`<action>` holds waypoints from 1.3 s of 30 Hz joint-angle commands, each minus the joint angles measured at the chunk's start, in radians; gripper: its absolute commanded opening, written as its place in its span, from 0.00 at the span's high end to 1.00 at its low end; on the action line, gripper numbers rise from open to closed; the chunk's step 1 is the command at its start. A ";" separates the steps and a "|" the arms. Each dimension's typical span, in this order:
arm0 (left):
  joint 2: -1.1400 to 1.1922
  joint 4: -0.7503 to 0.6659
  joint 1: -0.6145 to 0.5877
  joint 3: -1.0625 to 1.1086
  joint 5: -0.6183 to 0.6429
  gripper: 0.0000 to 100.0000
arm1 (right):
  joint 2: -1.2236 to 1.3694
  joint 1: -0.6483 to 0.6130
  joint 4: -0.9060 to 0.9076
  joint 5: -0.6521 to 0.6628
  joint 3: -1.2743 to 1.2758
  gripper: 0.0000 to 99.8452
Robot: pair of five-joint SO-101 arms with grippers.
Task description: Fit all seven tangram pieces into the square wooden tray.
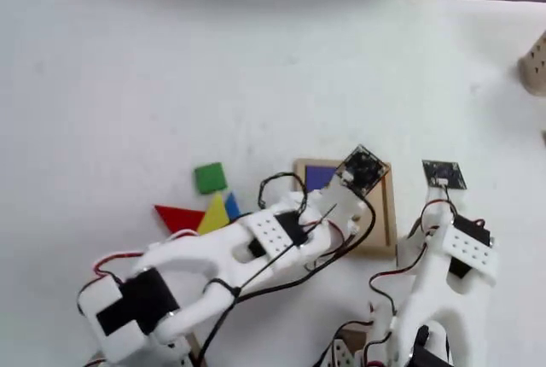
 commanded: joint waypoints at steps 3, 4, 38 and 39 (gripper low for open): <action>0.007 0.117 -0.001 -0.089 0.164 0.98 | -0.027 -0.016 -0.012 0.014 -0.003 0.98; 0.008 0.123 -0.001 -0.094 0.169 0.98 | -0.027 -0.016 -0.012 0.014 -0.003 0.98; 0.232 0.290 -0.073 -0.450 0.163 0.98 | -0.027 -0.018 -0.016 0.017 0.005 0.98; 0.205 0.301 -0.067 -0.437 0.163 0.98 | -0.027 -0.018 -0.025 0.017 0.006 0.98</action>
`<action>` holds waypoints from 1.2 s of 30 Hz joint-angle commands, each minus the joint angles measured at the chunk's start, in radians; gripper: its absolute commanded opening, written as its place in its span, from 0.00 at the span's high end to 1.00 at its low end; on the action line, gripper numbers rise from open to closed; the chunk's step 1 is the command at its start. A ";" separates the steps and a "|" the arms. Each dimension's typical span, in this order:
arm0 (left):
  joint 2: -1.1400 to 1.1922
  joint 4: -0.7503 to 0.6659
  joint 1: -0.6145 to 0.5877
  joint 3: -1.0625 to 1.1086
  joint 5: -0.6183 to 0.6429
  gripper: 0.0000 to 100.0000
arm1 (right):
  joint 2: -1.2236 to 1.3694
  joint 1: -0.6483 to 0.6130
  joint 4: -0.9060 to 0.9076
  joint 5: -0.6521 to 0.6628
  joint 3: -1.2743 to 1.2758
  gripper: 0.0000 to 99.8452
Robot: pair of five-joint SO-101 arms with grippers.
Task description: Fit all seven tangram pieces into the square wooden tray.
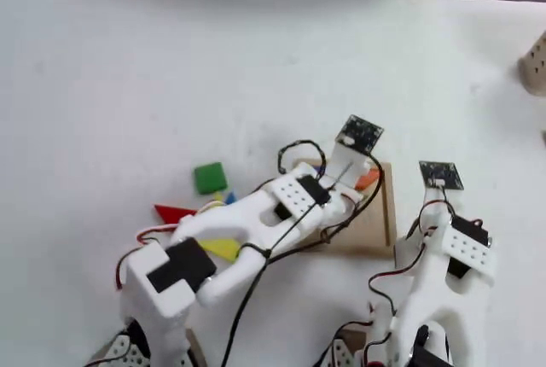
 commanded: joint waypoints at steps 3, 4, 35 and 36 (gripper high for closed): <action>-0.205 0.015 0.036 0.037 0.003 0.98 | -0.027 -0.012 -0.028 0.009 -0.003 0.98; -0.242 0.011 0.044 0.068 0.003 0.98 | -0.027 -0.012 -0.028 0.009 -0.003 0.98; 0.071 -0.077 0.022 -0.124 0.003 0.98 | -0.027 -0.012 -0.025 0.006 -0.002 0.98; 0.071 -0.077 0.022 -0.124 0.003 0.98 | -0.027 -0.012 -0.025 0.008 -0.002 0.98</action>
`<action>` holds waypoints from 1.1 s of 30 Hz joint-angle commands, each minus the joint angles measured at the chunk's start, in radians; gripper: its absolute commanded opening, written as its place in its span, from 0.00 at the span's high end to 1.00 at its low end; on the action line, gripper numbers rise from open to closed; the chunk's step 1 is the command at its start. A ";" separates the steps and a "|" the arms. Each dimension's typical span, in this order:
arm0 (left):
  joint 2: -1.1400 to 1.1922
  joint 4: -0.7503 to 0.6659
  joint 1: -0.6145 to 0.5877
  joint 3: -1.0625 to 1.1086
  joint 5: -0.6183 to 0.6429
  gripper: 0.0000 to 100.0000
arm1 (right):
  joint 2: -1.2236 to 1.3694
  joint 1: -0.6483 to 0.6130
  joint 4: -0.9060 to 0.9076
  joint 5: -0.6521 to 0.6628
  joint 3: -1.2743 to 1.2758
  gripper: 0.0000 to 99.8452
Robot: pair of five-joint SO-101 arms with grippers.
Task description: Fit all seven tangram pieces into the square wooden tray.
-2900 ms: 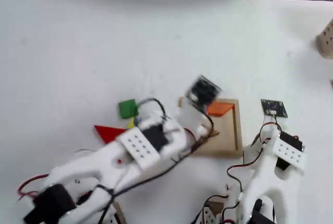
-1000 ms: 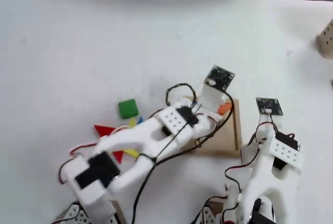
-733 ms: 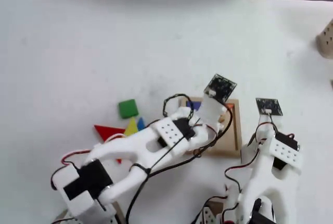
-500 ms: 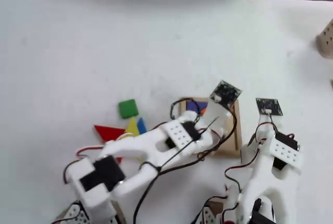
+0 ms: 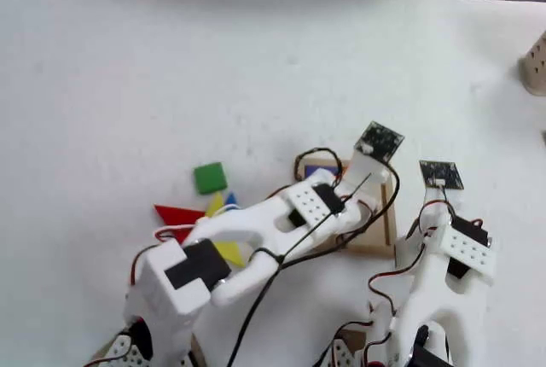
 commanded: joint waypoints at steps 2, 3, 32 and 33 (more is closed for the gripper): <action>-0.012 0.005 -0.036 -0.054 0.002 0.98 | -0.027 -0.012 -0.013 0.008 -0.005 0.98; -0.012 0.005 -0.036 -0.054 0.002 0.98 | -0.027 -0.012 -0.013 0.008 -0.005 0.98; -0.805 0.034 -0.232 0.549 -0.256 0.98 | -0.027 -0.012 -0.021 0.009 0.005 0.98; -0.848 0.035 -0.259 0.574 -0.256 0.97 | -0.027 -0.012 -0.021 0.009 0.005 0.98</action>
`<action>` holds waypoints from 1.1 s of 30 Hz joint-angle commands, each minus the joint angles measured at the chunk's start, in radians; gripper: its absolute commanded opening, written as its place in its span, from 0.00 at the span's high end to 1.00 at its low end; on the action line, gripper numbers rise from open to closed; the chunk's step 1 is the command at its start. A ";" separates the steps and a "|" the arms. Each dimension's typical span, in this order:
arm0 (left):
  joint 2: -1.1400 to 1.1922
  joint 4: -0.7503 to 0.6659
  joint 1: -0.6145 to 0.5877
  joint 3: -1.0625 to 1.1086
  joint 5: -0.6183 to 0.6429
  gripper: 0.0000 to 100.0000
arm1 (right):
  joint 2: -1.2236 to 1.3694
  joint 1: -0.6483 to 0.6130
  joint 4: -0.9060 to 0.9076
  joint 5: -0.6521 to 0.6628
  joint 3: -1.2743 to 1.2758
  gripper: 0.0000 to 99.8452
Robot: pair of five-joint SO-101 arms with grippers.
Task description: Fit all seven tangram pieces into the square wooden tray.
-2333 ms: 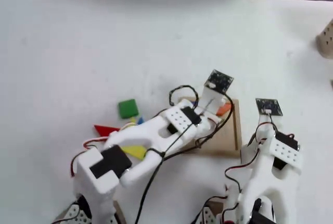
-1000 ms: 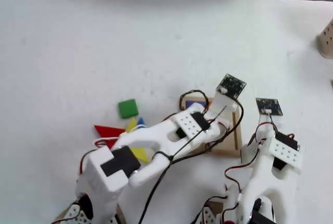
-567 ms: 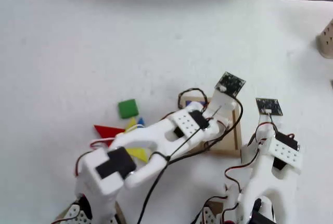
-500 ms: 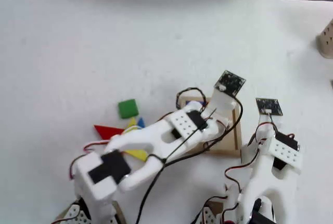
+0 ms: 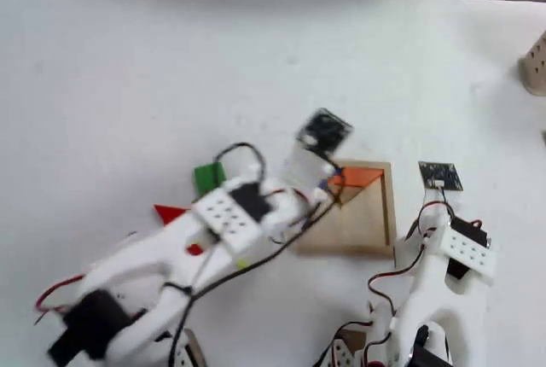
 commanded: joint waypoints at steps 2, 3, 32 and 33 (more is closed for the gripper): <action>-0.274 0.003 -0.160 0.115 -0.017 0.97 | -0.027 -0.012 -0.015 0.011 -0.005 0.98; -0.317 0.002 -0.196 0.141 -0.017 0.97 | -0.027 -0.012 -0.015 0.011 -0.005 0.98; -0.487 0.015 -0.536 0.442 -0.006 0.80 | -0.028 -0.012 -0.012 0.011 0.008 0.98; -0.487 0.031 -0.533 0.440 -0.006 0.80 | -0.028 -0.012 -0.012 0.011 0.008 0.98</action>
